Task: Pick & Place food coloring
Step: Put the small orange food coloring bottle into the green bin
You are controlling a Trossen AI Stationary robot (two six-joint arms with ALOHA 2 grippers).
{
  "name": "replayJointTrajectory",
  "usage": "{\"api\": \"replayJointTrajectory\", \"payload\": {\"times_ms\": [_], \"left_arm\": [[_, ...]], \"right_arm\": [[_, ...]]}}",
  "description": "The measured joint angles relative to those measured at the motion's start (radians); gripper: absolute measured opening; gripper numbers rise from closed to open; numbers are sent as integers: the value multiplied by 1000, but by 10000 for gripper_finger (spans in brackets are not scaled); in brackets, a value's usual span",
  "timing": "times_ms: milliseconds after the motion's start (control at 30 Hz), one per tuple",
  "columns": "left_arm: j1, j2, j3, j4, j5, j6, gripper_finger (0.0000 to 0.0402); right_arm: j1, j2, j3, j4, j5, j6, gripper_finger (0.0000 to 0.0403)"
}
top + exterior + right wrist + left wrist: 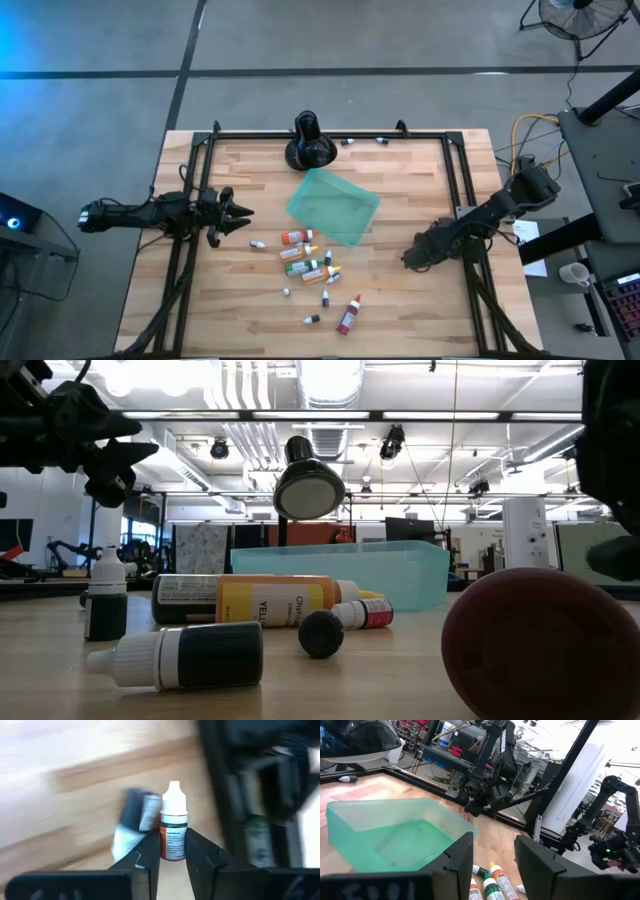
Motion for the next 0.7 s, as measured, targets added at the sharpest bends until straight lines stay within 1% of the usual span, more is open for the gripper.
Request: {"api": "replayJointTrajectory", "payload": {"times_ms": [200,300,433,533,600,700], "left_arm": [[0,0,0,0,0,0,117],[0,0,0,0,0,0,117],[0,0,0,0,0,0,117],[0,0,0,0,0,0,117],[0,0,0,0,0,0,117],[0,0,0,0,0,0,117]], "right_arm": [[0,0,94,19,115,-103,66],[0,-4,161,23,215,-202,66],[-14,-7,263,37,397,-403,66],[-47,-14,327,128,509,-613,66],[-83,-14,358,194,542,-762,66],[-157,-14,393,298,549,-946,66]]}}
